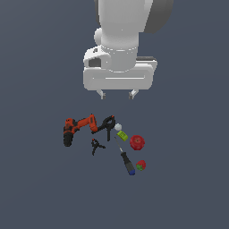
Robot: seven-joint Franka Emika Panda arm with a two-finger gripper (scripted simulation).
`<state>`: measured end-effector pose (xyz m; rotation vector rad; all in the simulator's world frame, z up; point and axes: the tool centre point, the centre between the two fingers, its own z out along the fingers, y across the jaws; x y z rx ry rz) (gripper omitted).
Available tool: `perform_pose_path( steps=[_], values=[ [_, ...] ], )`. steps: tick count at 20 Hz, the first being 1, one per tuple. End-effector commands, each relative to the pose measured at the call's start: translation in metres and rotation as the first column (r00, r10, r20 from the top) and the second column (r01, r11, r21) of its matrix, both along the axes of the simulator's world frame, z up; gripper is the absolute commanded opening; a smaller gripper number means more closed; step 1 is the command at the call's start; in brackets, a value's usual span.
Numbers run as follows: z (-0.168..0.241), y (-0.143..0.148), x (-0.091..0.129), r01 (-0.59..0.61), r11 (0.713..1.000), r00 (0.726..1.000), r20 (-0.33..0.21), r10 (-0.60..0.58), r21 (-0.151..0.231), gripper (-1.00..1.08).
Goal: Pick up a designated object from a clutter of objects.
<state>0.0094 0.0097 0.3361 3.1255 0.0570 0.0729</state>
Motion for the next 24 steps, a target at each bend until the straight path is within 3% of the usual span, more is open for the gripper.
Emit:
perform_pose_path(
  steps=[1,11,18,24],
  values=[
    [0.000,0.000,0.000,0.000,1.000,1.000,0.000,0.000,0.000,1.00],
    [0.002,-0.029,0.006,0.075,0.997,0.997,0.009,-0.075,0.022,1.00],
    [-0.008,-0.022,0.010,0.077,0.997,0.997,0.006,-0.078,0.022,1.00],
    [-0.040,-0.003,0.021,0.097,0.995,0.995,-0.002,-0.097,0.025,1.00]
  ],
)
